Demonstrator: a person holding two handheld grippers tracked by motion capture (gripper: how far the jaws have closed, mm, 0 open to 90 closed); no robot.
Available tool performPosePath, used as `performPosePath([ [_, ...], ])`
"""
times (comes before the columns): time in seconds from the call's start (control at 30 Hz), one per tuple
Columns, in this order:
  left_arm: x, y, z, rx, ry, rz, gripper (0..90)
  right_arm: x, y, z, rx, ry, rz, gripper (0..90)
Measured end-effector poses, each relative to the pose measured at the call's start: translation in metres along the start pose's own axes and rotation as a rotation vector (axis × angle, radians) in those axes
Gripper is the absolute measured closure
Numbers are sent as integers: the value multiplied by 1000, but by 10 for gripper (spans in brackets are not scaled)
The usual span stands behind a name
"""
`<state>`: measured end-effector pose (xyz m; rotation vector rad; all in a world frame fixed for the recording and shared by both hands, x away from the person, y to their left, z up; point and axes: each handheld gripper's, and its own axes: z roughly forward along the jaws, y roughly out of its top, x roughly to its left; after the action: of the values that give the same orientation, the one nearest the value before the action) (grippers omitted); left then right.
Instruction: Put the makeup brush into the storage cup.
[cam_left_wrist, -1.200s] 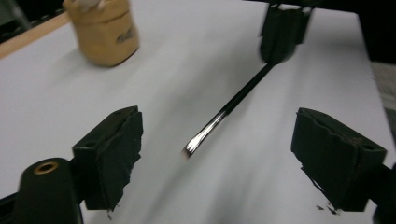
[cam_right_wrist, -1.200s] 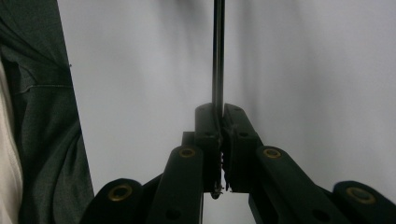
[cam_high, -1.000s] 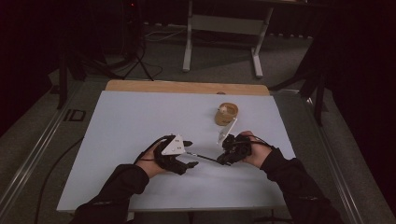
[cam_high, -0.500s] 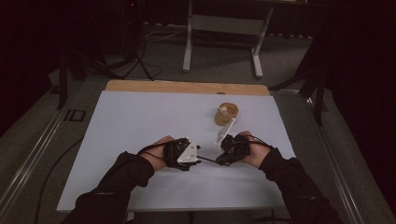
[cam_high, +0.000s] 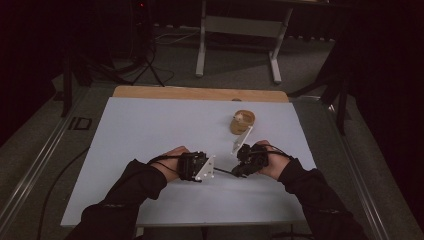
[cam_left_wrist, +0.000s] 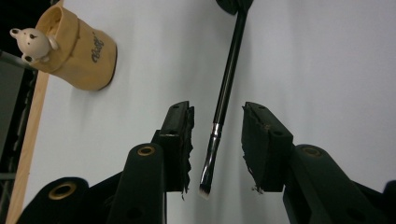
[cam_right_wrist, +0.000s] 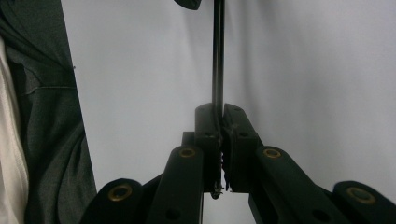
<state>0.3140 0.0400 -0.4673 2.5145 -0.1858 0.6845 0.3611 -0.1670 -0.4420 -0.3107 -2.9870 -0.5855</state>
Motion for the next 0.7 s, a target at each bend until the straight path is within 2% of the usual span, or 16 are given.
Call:
performPosePath([
  [0.1, -1, 0, 1, 7, 1, 17, 699, 0, 1, 0, -1, 0, 0, 857],
  [0.3, -1, 0, 3, 10, -26, 29, 811, 0, 2, 1, 3, 5, 1, 856],
  [0.33, -1, 0, 3, 10, -26, 29, 819, 0, 2, 1, 7, 6, 0, 856],
  [0.43, -2, 1, 5, 34, -49, 61, 840, 0, 2, 2, 10, 10, -6, 856],
  [0.7, -3, 2, 7, 34, -46, 114, 855, 0, 1, 4, 16, 17, -3, 852],
])
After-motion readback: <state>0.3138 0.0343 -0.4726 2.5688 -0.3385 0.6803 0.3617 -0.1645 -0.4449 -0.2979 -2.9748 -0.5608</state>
